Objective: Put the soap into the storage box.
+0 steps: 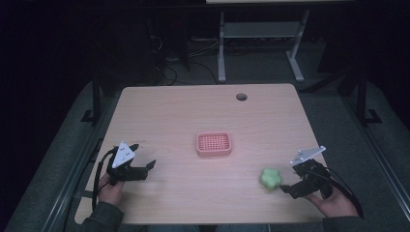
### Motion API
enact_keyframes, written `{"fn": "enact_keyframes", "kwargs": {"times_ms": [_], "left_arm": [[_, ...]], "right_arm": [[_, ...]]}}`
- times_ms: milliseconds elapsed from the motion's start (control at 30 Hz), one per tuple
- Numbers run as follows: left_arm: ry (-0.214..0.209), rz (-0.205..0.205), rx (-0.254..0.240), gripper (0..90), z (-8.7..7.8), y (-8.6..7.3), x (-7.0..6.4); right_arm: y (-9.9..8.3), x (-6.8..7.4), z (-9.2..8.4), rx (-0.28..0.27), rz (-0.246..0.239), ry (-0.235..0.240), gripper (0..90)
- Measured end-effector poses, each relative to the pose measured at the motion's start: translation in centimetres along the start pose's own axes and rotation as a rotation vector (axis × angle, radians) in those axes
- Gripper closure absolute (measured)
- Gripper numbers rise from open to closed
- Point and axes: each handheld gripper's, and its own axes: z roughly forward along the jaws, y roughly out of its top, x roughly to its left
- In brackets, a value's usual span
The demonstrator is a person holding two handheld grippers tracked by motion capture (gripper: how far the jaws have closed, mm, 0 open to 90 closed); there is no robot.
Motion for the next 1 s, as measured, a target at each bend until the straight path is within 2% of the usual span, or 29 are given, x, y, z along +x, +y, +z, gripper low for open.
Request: {"fn": "enact_keyframes", "kwargs": {"times_ms": [533, 1000], "left_arm": [[-0.007, -0.002, -0.006, 14.1, 0.0, 0.0, -0.1], [-0.009, 0.000, -0.010, 14.1, 0.0, 0.1, -0.1]], "right_arm": [[2.8, 0.7, 1.6, 0.065, -0.062, 0.010, 14.5], [3.9, 0.9, 3.0, 0.113, -0.071, 0.022, 14.5]]}}
